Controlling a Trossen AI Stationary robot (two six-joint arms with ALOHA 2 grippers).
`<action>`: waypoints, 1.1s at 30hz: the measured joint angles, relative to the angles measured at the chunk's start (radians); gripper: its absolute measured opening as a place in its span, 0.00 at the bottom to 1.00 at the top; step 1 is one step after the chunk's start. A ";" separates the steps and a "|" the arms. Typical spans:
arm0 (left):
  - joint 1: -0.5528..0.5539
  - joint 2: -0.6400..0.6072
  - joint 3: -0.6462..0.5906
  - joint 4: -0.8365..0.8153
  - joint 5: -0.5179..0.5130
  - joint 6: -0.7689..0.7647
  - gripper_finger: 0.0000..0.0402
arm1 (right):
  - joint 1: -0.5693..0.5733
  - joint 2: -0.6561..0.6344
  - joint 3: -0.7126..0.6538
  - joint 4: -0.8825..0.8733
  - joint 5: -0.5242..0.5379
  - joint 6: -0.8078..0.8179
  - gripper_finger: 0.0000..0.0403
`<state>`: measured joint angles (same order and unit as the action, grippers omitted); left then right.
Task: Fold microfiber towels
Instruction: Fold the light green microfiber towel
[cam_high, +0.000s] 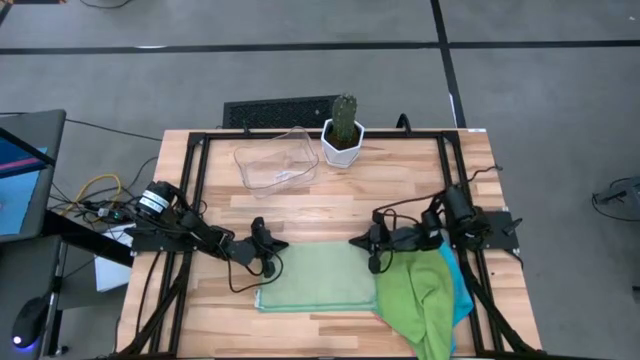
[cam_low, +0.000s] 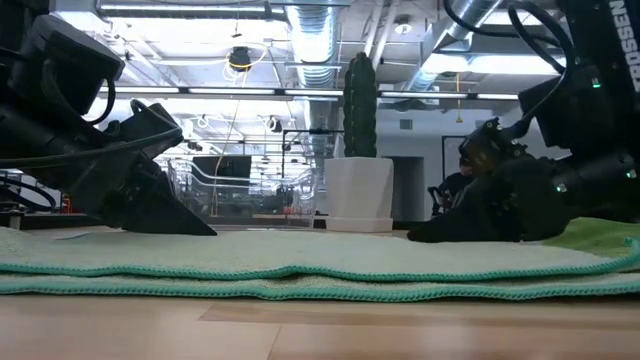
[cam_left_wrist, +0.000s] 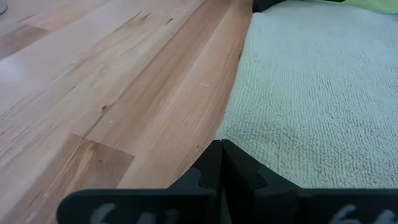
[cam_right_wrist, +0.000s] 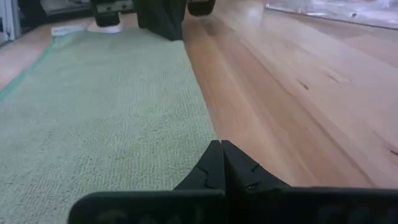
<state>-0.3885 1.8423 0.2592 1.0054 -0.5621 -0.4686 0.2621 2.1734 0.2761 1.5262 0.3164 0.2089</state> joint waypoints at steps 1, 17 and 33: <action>0.000 0.000 0.000 0.000 0.000 0.000 0.00 | 0.004 0.002 -0.004 0.009 0.006 0.000 0.02; 0.000 0.002 -0.002 0.030 0.000 0.024 0.00 | -0.008 -0.451 -0.116 -0.296 -0.047 0.054 0.18; 0.000 0.002 -0.002 0.037 0.000 0.031 0.00 | -0.014 -0.836 0.230 -1.520 -0.113 0.020 0.53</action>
<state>-0.3882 1.8439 0.2573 1.0420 -0.5625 -0.4377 0.2485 1.3379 0.5057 0.0060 0.2032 0.2292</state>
